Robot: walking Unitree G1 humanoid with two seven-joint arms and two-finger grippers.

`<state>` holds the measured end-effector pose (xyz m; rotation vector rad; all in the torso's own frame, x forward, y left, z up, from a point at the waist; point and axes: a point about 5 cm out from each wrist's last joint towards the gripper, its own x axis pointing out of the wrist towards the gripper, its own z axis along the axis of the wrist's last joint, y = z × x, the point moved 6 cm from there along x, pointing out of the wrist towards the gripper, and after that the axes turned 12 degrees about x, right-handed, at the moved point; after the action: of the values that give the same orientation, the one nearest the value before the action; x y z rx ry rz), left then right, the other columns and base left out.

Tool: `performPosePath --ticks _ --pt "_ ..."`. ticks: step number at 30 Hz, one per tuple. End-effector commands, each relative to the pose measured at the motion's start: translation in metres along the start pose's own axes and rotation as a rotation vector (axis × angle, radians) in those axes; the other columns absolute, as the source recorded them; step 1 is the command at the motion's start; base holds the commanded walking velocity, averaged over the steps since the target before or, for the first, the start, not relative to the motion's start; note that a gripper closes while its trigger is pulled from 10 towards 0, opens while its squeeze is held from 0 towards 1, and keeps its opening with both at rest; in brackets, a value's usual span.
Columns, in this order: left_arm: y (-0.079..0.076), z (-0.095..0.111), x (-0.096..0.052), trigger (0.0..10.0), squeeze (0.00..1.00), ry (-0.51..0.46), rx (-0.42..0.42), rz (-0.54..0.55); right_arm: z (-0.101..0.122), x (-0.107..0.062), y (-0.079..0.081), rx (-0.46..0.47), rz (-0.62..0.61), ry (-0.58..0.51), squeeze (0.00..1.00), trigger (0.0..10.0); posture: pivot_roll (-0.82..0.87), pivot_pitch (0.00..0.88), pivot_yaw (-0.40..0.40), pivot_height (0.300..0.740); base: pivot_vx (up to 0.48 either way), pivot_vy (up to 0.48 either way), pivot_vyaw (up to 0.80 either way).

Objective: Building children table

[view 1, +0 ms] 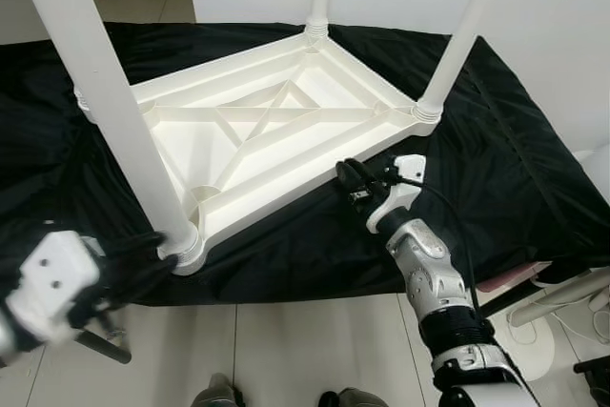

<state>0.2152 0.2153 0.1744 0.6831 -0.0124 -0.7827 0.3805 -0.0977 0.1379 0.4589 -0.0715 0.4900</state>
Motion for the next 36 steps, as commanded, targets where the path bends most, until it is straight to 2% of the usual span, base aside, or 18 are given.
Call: performPosePath --ticks 1,6,10,12,13,14,15,19,21,22,23,24,25,26,28,30,35,36 --pt "-0.015 -0.001 -0.007 10.0 0.0 -0.014 0.007 -0.163 0.002 0.001 -0.001 -0.014 0.002 -0.004 0.0 10.0 0.1 0.062 -0.036 0.74 0.0 0.0 0.0" --pt "-0.003 -0.014 -0.017 10.0 0.0 0.05 0.011 -0.13 0.002 0.0 -0.003 -0.016 -0.005 -0.009 0.0 10.0 0.09 0.067 -0.036 0.74 0.0 0.0 0.0" --pt "0.003 -0.024 -0.02 10.0 0.0 0.094 0.017 -0.114 0.001 0.0 -0.003 -0.019 -0.007 -0.01 0.0 10.0 0.09 0.066 -0.036 0.74 0.0 0.0 0.0" --pt "0.03 -0.048 -0.006 10.0 0.0 0.198 0.07 0.031 0.005 0.002 -0.006 -0.025 -0.023 -0.028 0.0 10.0 0.08 0.064 -0.043 0.74 0.0 0.0 0.0" --pt "0.03 -0.048 -0.006 10.0 0.0 0.198 0.07 0.031 0.005 0.002 -0.006 -0.025 -0.023 -0.028 0.0 10.0 0.08 0.064 -0.043 0.74 0.0 0.0 0.0" --pt "0.047 -0.061 0.003 10.0 0.0 0.266 0.118 0.12 0.008 0.003 -0.008 -0.035 -0.039 -0.037 0.0 10.0 0.08 0.064 -0.043 0.74 0.0 0.0 0.0" --pt "0.072 -0.069 0.014 10.0 0.0 0.315 0.132 0.241 0.013 0.006 -0.011 -0.073 -0.071 -0.056 0.0 10.0 0.07 0.061 -0.045 0.74 0.0 0.0 0.0" --pt "0.082 -0.063 0.024 10.0 0.0 0.272 0.075 0.29 0.017 0.007 -0.017 -0.107 -0.116 -0.072 0.0 10.0 0.06 0.057 -0.046 0.74 0.0 0.0 0.0" --pt "0.091 -0.052 0.033 10.0 0.0 0.215 0.094 0.336 0.021 0.008 -0.024 -0.144 -0.16 -0.083 0.0 10.0 0.06 0.055 -0.046 0.74 0.0 0.0 0.0" --pt "0.091 -0.052 0.033 10.0 0.0 0.215 0.094 0.336 0.021 0.008 -0.024 -0.144 -0.16 -0.083 0.0 10.0 0.06 0.055 -0.046 0.74 0.0 0.0 0.0" --pt "0.097 -0.049 0.04 10.0 0.0 0.203 0.103 0.373 0.025 0.007 -0.033 -0.167 -0.217 -0.094 0.0 10.0 0.06 0.051 -0.047 0.74 0.0 0.0 0.0" --pt "0.097 -0.049 0.04 10.0 0.0 0.203 0.103 0.373 0.025 0.007 -0.033 -0.167 -0.217 -0.094 0.0 10.0 0.06 0.051 -0.047 0.74 0.0 0.0 0.0" --pt "0.108 -0.045 0.054 10.0 0.0 0.186 0.098 0.414 0.033 0.004 -0.051 -0.195 -0.33 -0.108 0.0 10.0 0.06 0.05 -0.047 0.74 0.0 0.0 0.0" --pt "0.112 -0.043 0.058 10.0 0.0 0.177 0.104 0.429 0.035 0.003 -0.058 -0.204 -0.374 -0.11 0.0 10.0 0.06 0.05 -0.047 0.74 0.0 0.0 0.0" --pt "0.115 -0.042 0.061 10.0 0.0 0.171 0.109 0.436 0.036 0.002 -0.062 -0.208 -0.395 -0.11 0.0 10.0 0.06 0.05 -0.047 0.74 0.0 0.0 0.0" --pt "0.122 -0.036 0.07 10.0 0.0 0.141 0.105 0.452 0.036 0.001 -0.074 -0.212 -0.471 -0.094 0.0 10.0 0.05 0.046 -0.04 0.74 0.0 0.0 0.0" --pt "0.129 -0.026 0.084 10.0 0.0 0.088 0.071 0.478 0.037 -0.002 -0.09 -0.203 -0.587 -0.086 0.0 10.0 0.04 0.045 -0.034 0.74 0.0 0.0 0.0" --pt "0.121 -0.016 0.096 10.0 0.0 0.031 0.017 0.456 0.036 -0.002 -0.096 -0.18 -0.637 -0.081 0.0 10.0 0.04 0.049 -0.026 0.74 0.0 0.0 0.0"
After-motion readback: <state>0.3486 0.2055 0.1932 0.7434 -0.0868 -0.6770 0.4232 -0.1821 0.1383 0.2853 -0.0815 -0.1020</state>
